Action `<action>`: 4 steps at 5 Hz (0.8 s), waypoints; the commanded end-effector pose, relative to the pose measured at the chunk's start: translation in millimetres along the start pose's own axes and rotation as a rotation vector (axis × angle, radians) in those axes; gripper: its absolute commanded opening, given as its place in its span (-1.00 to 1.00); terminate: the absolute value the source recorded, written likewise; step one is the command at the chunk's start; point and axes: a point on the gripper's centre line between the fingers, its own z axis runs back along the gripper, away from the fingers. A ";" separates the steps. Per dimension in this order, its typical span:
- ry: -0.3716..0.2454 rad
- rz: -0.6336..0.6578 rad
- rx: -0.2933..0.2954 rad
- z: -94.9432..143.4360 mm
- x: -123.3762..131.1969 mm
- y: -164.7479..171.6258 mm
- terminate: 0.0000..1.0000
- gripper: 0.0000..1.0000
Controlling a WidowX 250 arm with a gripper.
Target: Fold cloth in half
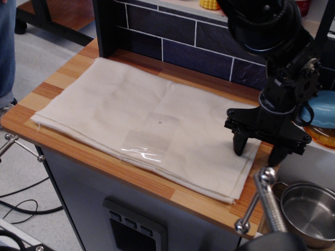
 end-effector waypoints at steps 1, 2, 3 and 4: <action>0.042 -0.066 0.020 -9.9 -0.9 7.5 -1.00 -1.00; 0.034 -0.098 0.042 -6.3 -3.4 18.1 -1.00 -1.00; 0.042 -0.109 -0.001 25.4 7.9 40.4 -1.00 -1.00; 0.000 -0.100 -0.018 54.8 23.5 68.6 -1.00 -1.00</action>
